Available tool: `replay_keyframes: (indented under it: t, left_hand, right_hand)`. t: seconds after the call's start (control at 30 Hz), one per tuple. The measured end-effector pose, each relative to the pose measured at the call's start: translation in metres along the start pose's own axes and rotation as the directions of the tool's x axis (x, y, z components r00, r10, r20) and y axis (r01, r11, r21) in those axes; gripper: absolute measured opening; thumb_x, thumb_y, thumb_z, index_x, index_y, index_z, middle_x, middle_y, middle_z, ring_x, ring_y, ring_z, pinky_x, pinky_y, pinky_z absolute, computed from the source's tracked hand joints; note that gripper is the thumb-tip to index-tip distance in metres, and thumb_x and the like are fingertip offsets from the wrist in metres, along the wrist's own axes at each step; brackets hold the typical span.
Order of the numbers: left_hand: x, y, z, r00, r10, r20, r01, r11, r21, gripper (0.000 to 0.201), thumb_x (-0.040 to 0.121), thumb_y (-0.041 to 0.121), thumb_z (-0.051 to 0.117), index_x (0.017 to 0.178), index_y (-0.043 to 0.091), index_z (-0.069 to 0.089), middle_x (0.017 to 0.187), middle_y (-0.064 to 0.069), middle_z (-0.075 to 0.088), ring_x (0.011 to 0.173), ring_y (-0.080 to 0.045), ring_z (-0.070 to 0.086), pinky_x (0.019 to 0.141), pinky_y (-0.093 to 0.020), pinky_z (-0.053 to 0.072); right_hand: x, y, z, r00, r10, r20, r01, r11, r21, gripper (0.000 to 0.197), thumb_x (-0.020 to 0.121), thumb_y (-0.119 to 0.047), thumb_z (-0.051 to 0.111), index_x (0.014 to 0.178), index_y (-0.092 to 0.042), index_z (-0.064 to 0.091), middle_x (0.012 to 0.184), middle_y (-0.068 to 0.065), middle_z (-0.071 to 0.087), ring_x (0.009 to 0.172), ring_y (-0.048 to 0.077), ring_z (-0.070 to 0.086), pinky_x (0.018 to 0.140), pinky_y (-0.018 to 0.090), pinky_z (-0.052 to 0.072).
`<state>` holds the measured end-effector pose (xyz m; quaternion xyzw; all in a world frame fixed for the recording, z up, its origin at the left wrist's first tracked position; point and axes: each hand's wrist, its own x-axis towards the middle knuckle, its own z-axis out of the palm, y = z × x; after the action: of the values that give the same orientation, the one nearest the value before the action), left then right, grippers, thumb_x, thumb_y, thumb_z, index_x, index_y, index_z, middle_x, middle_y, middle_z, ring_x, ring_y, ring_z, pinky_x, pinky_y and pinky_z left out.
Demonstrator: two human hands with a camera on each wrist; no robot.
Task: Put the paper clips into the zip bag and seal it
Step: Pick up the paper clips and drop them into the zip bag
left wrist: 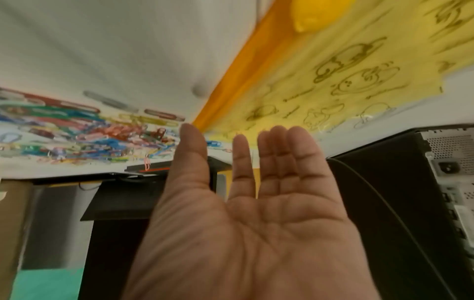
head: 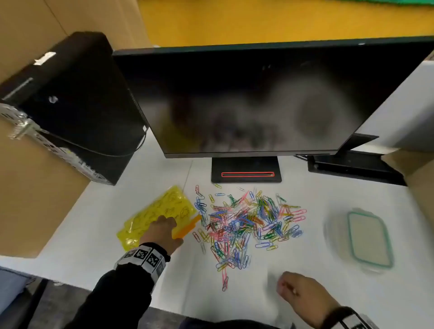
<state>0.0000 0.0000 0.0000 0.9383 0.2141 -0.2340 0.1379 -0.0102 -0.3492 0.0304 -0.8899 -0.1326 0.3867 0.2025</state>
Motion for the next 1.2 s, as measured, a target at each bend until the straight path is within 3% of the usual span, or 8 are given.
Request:
replay_keyframes:
  t: [0.13, 0.27, 0.43, 0.5, 0.7, 0.87, 1.07, 1.2]
  left_hand:
    - [0.012, -0.008, 0.0, 0.994, -0.023, 0.104, 0.013, 0.996, 0.093, 0.072, 0.068, 0.042, 0.072, 0.129, 0.019, 0.04, 0.129, -0.006, 0.041, 0.116, -0.027, 0.049, 0.088, -0.036, 0.05]
    - [0.031, -0.012, -0.004, 0.991, 0.015, 0.133, -0.037, 0.987, 0.158, 0.059, 0.072, 0.043, 0.066, 0.122, 0.019, 0.046, 0.123, -0.005, 0.045, 0.109, -0.024, 0.054, 0.084, -0.032, 0.049]
    - [0.051, -0.009, -0.008, 0.981, 0.094, 0.171, -0.108, 0.991, 0.077, 0.009, 0.073, 0.03, 0.063, 0.077, 0.028, 0.056, 0.09, 0.003, 0.058, 0.084, -0.016, 0.055, 0.066, -0.023, 0.043]
    - [0.049, -0.005, -0.004, 0.976, 0.115, 0.185, -0.129, 0.989, 0.066, 0.015, 0.074, 0.021, 0.057, 0.063, 0.027, 0.048, 0.08, 0.003, 0.057, 0.076, -0.016, 0.054, 0.06, -0.023, 0.04]
    - [0.036, 0.01, -0.001, 0.983, 0.151, 0.106, -0.151, 0.989, -0.01, 0.018, 0.079, 0.021, 0.055, 0.07, 0.021, 0.04, 0.075, 0.002, 0.049, 0.073, -0.019, 0.05, 0.06, -0.027, 0.04]
    - [0.029, 0.004, -0.007, 0.987, 0.094, 0.131, -0.103, 0.993, 0.065, 0.039, 0.077, 0.032, 0.063, 0.108, 0.015, 0.048, 0.11, -0.004, 0.047, 0.098, -0.024, 0.056, 0.078, -0.032, 0.05]
    - [0.036, 0.006, -0.009, 0.979, 0.128, 0.161, -0.142, 0.987, 0.078, 0.016, 0.083, 0.019, 0.057, 0.095, 0.01, 0.062, 0.104, -0.007, 0.064, 0.097, -0.024, 0.059, 0.082, -0.031, 0.051]
    - [0.039, 0.002, -0.007, 0.986, 0.112, 0.124, -0.107, 0.993, -0.047, 0.013, 0.077, 0.023, 0.069, 0.077, 0.016, 0.058, 0.085, -0.001, 0.059, 0.08, -0.017, 0.053, 0.067, -0.025, 0.04]
  right_hand:
    - [0.007, -0.014, -0.005, 0.998, -0.012, -0.063, 0.017, 0.996, 0.082, 0.01, 0.088, -0.03, 0.05, 0.08, -0.035, 0.054, 0.077, -0.011, 0.059, 0.066, 0.004, 0.052, 0.065, 0.011, 0.038]
    - [0.011, -0.011, -0.005, 0.996, 0.039, -0.085, -0.027, 0.99, 0.138, 0.007, 0.088, -0.03, 0.052, 0.083, -0.034, 0.056, 0.083, -0.01, 0.062, 0.073, 0.008, 0.056, 0.073, 0.019, 0.045]
    - [0.019, -0.016, 0.007, 0.992, 0.076, -0.1, -0.056, 0.98, 0.191, 0.01, 0.086, -0.03, 0.054, 0.078, -0.036, 0.056, 0.082, -0.007, 0.065, 0.071, 0.01, 0.057, 0.075, 0.022, 0.047]
    - [0.023, -0.02, 0.012, 0.992, 0.066, -0.105, -0.043, 0.979, 0.201, 0.016, 0.085, -0.029, 0.056, 0.073, -0.04, 0.054, 0.08, -0.008, 0.064, 0.067, 0.01, 0.055, 0.073, 0.023, 0.047]
    - [0.037, -0.036, 0.014, 0.996, 0.006, -0.094, 0.01, 0.986, 0.168, 0.026, 0.083, -0.029, 0.056, 0.067, -0.049, 0.051, 0.082, -0.011, 0.066, 0.074, 0.009, 0.059, 0.072, 0.022, 0.047]
    - [0.05, -0.045, 0.002, 0.996, -0.046, -0.072, 0.053, 0.994, 0.093, 0.03, 0.086, -0.027, 0.054, 0.066, -0.048, 0.046, 0.081, -0.012, 0.062, 0.072, 0.007, 0.056, 0.073, 0.022, 0.046]
    - [0.061, -0.052, 0.005, 0.989, -0.089, -0.118, 0.098, 0.992, 0.078, 0.035, 0.087, -0.019, 0.055, 0.069, -0.048, 0.045, 0.08, -0.012, 0.062, 0.067, 0.002, 0.053, 0.066, 0.015, 0.043]
    - [0.061, -0.052, 0.014, 0.989, -0.068, -0.13, 0.083, 0.99, 0.111, 0.026, 0.086, -0.017, 0.057, 0.077, -0.041, 0.051, 0.084, -0.007, 0.066, 0.07, 0.011, 0.058, 0.071, 0.025, 0.047]
